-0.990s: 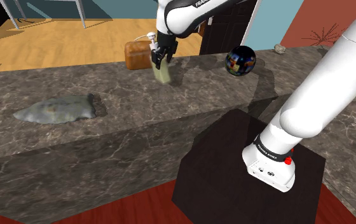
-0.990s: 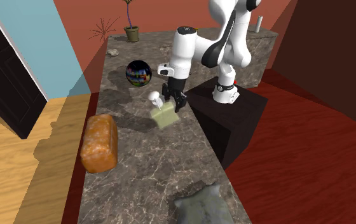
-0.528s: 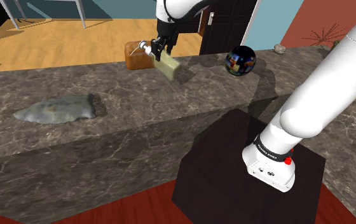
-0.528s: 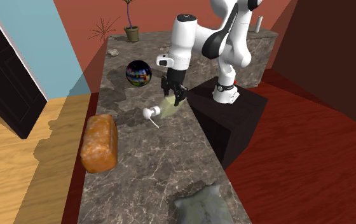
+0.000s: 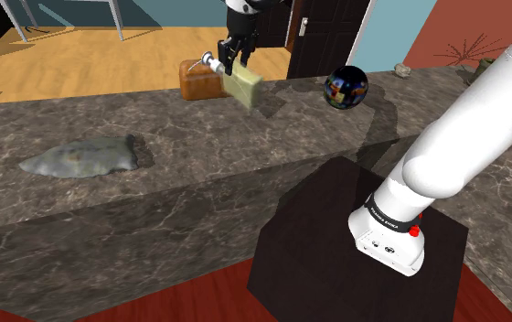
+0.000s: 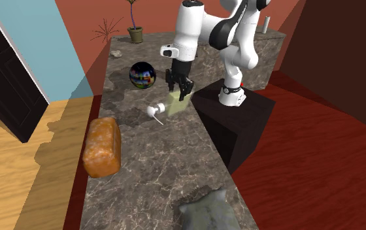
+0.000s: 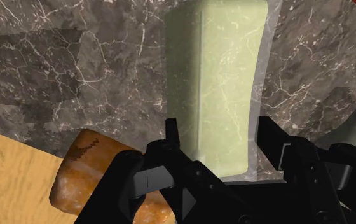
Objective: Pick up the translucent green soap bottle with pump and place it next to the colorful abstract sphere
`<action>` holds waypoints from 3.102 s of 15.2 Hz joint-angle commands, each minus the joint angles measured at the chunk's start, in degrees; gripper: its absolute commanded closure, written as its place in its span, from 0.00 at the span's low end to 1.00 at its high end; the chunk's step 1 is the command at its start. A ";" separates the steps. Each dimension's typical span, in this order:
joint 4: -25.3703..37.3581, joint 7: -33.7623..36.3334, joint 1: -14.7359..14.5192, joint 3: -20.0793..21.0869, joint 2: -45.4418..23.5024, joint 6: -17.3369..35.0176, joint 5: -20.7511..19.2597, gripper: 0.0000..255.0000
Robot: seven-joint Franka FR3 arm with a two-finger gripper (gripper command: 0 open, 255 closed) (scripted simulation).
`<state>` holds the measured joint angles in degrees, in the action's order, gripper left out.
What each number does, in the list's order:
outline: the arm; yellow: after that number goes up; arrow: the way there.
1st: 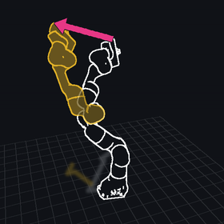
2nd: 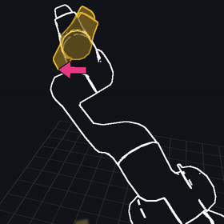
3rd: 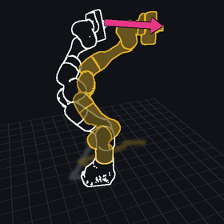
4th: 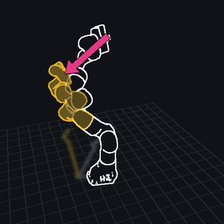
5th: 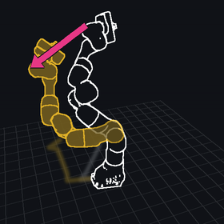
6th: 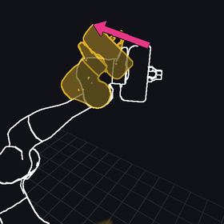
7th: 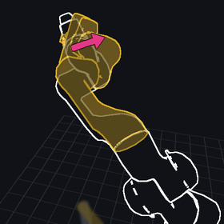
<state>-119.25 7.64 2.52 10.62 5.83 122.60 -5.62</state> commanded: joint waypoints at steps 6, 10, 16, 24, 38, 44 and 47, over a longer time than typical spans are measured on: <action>4.54 -0.55 -0.08 0.02 0.80 -5.30 0.44 1.00; 7.29 -0.89 -0.09 0.00 1.10 -8.34 0.63 1.00; 11.83 -1.33 -0.09 -0.02 1.17 -12.92 0.80 1.00; 18.70 -1.80 -0.09 0.03 0.54 -19.16 0.83 1.00; 14.25 -20.29 7.20 -10.89 4.43 -17.32 2.80 1.00; 15.98 -28.81 10.48 -15.97 2.85 -17.16 3.62 1.00; 17.78 -33.10 12.16 -18.45 1.26 -17.28 4.28 1.00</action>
<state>-101.93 -23.85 14.09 -6.96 7.46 105.35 -1.57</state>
